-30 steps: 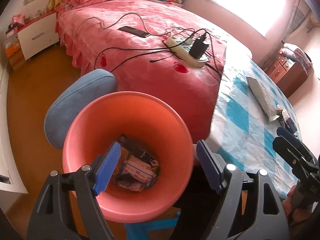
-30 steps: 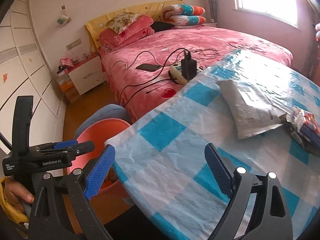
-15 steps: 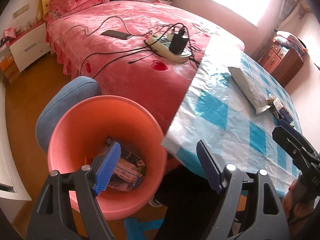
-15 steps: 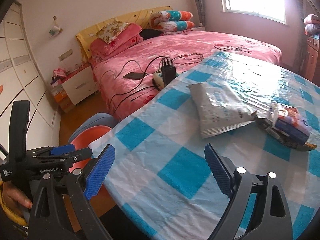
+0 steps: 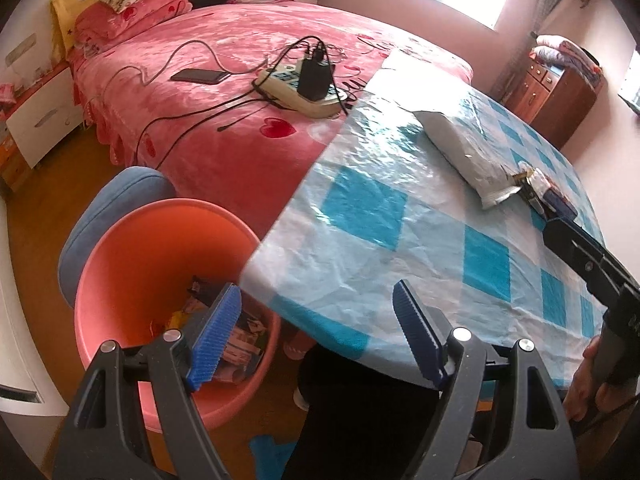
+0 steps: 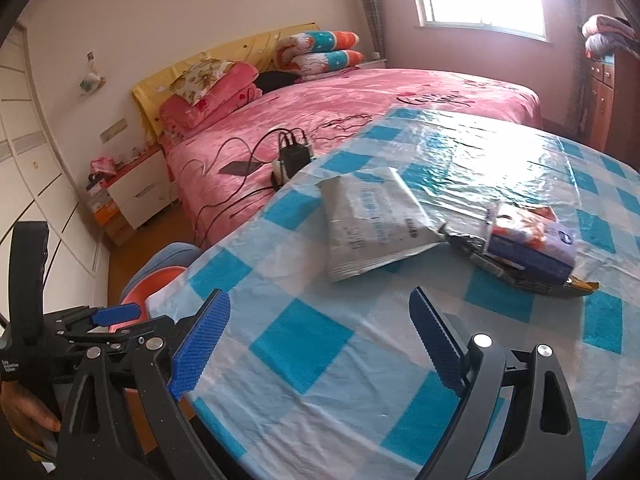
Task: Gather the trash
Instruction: 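Move both open grippers back over the table toward the white tissue pack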
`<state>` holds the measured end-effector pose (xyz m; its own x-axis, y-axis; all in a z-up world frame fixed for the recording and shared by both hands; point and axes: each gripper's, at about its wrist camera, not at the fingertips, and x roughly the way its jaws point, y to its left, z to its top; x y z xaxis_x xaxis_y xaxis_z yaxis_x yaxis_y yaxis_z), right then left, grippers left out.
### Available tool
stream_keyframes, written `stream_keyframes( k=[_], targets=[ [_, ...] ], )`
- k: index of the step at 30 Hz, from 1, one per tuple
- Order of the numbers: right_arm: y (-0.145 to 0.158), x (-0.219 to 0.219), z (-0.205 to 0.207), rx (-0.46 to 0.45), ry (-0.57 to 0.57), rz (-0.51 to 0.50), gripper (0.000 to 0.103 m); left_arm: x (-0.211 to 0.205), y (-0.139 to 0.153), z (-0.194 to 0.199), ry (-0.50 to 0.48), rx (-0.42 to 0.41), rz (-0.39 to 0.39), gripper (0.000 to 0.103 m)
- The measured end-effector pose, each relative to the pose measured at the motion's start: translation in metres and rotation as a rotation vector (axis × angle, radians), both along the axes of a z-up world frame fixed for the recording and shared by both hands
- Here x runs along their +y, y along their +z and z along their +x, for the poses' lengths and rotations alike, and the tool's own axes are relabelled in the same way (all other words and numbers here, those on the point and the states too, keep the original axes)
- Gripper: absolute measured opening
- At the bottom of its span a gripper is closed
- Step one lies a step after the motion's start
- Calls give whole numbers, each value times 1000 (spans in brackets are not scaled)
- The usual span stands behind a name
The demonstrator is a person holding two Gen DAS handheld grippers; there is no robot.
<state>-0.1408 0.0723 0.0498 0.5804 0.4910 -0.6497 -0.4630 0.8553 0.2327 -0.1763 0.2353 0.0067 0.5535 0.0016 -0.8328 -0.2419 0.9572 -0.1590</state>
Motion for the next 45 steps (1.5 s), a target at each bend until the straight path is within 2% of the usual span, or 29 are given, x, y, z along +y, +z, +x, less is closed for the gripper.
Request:
stream_keyframes(
  k=[16, 26, 32, 38, 45],
  targets=[
    [4, -72, 17, 6, -138, 65, 90, -60, 14, 27, -100, -9, 54, 79],
    [-3, -133, 39, 57, -263, 115, 90, -95, 31, 62, -142, -57, 65, 79],
    [-12, -160, 55, 100, -322, 154, 90, -111, 32, 99, -136, -69, 14, 79],
    [-14, -163, 65, 114, -311, 157, 90, -113, 26, 142, -84, -56, -61, 79],
    [-22, -157, 78, 147, -281, 154, 90, -121, 16, 176, -60, -23, -60, 79]
  ],
)
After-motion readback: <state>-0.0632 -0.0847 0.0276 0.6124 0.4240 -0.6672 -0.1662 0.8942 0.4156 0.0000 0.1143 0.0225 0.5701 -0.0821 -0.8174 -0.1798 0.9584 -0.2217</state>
